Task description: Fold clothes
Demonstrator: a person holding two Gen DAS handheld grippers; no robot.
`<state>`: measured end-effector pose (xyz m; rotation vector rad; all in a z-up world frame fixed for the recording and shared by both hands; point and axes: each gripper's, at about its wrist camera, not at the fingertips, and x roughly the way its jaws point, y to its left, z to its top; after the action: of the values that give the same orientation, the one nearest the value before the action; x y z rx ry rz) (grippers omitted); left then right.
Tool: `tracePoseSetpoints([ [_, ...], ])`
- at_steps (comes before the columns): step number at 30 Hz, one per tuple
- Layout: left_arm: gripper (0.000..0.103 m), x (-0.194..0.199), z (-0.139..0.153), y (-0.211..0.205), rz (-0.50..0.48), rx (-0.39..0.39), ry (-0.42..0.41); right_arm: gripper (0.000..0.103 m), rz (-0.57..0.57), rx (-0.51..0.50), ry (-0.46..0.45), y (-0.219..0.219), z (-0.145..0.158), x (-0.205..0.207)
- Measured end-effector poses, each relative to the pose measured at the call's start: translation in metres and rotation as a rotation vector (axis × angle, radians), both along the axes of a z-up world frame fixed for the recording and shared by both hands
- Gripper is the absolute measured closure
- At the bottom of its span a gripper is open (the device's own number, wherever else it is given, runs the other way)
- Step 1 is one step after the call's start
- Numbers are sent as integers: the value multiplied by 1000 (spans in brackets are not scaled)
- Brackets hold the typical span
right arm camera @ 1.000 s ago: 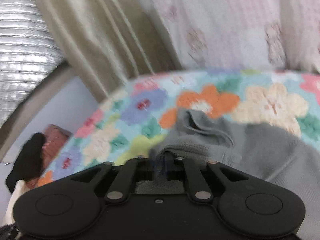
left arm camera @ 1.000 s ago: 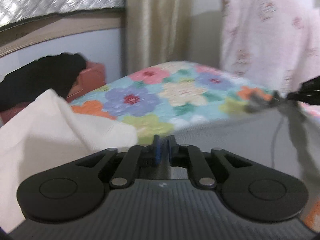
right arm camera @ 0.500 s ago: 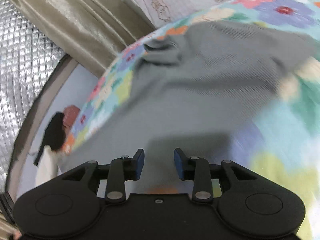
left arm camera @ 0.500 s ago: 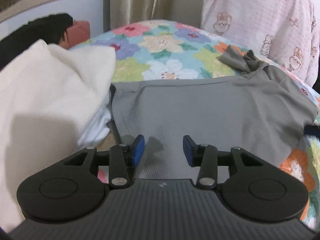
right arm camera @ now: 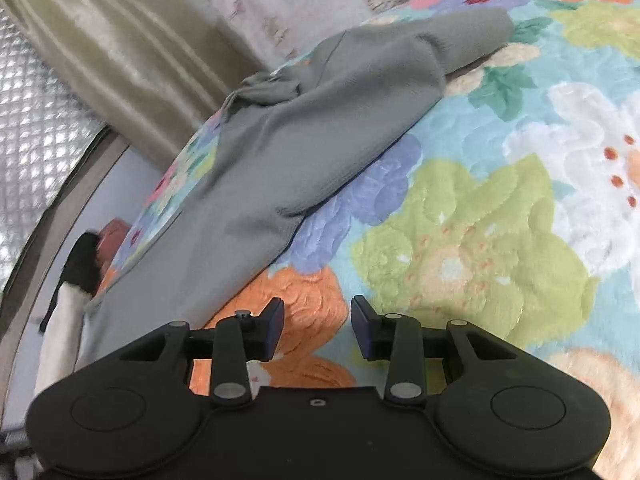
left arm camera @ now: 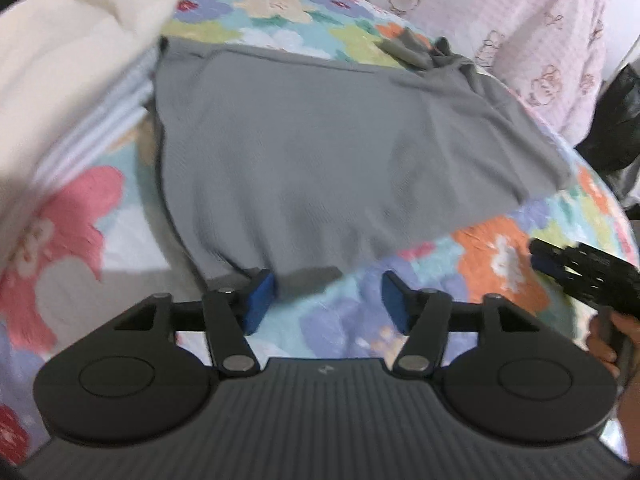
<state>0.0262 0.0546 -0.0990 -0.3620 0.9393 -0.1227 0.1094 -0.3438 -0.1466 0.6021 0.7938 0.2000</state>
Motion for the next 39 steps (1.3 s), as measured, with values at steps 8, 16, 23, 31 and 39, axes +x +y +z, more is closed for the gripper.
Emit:
tracePoseSetpoints([
  [8,39,-16,-6,5,-5,-197,-17,58,-72,-217,19,41,15,-26],
  [16,39,-10,-22,7,54,-303,9,52,-91,-159,63,33,17,-32],
  [23,39,2,-22,-6,69,-334,9,51,1,-169,31,31,12,-39],
  [31,39,12,-26,-19,100,-227,12,37,105,-233,-28,40,11,-37],
  [39,39,2,-19,2,267,-191,-9,36,202,-237,-48,37,16,-36],
])
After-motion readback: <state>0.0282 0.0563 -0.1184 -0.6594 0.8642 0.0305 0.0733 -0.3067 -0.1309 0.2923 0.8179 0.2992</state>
